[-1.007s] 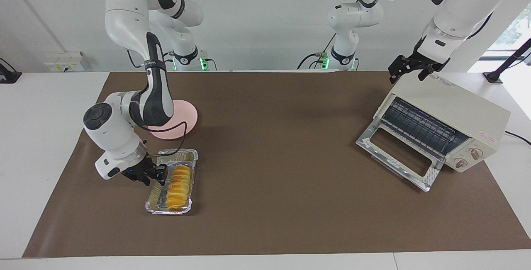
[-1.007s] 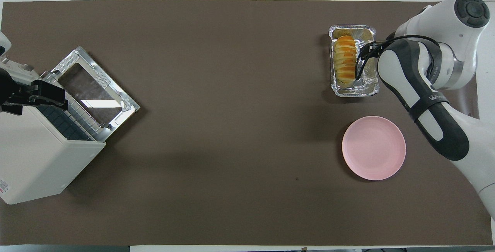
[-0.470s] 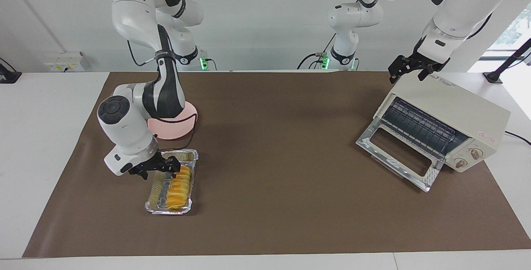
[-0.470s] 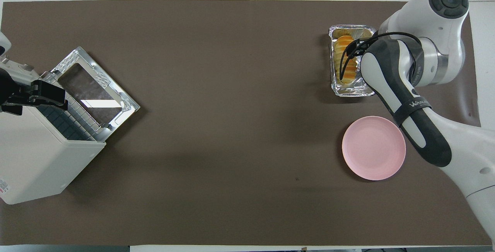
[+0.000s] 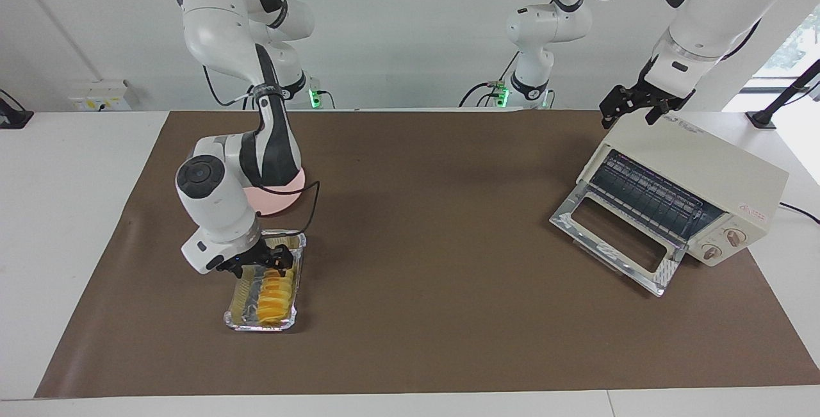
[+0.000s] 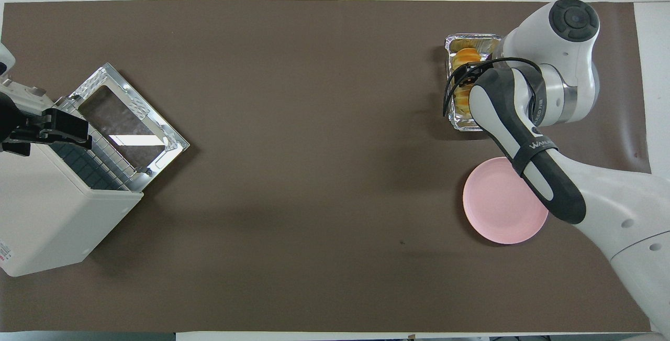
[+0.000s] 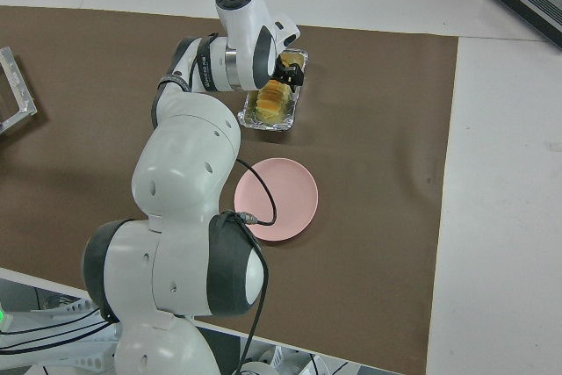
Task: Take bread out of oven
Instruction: 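Grasp the orange bread slices in the tray with the right gripper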
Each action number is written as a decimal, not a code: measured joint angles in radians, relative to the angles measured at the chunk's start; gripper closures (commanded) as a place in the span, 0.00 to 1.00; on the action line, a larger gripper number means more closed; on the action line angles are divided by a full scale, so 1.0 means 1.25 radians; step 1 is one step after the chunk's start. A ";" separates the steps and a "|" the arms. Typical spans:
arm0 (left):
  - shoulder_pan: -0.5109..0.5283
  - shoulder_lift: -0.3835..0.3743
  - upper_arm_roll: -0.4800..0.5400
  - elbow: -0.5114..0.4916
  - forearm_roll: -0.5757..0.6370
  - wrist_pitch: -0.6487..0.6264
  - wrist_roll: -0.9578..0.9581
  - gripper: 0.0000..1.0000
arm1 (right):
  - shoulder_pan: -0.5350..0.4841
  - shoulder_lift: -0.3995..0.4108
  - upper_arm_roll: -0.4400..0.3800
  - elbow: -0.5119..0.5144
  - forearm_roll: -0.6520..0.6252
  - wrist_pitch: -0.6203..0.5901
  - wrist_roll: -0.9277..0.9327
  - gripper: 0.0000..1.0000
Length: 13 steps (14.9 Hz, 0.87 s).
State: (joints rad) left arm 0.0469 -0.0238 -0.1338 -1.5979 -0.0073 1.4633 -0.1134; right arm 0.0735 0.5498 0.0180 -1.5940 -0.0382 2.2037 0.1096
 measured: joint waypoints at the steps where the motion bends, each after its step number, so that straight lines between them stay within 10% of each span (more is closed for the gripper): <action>1: 0.000 0.000 0.000 0.000 0.000 0.000 0.000 0.00 | 0.001 0.000 0.000 -0.013 -0.001 0.015 0.001 0.00; 3: 0.000 0.000 0.000 0.000 0.000 0.000 0.000 0.00 | 0.001 0.000 0.000 -0.031 -0.002 0.039 0.001 0.47; 4: 0.000 0.000 0.000 0.000 0.000 0.000 0.000 0.00 | 0.001 0.000 0.000 -0.033 -0.002 0.042 0.001 0.99; 13: 0.000 0.000 0.000 0.000 0.000 0.000 0.000 0.00 | -0.001 -0.005 -0.001 -0.030 -0.002 0.043 0.003 1.00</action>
State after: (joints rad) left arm 0.0469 -0.0238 -0.1338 -1.5979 -0.0073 1.4629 -0.1134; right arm 0.0727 0.5431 0.0172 -1.6312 -0.0407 2.2575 0.1130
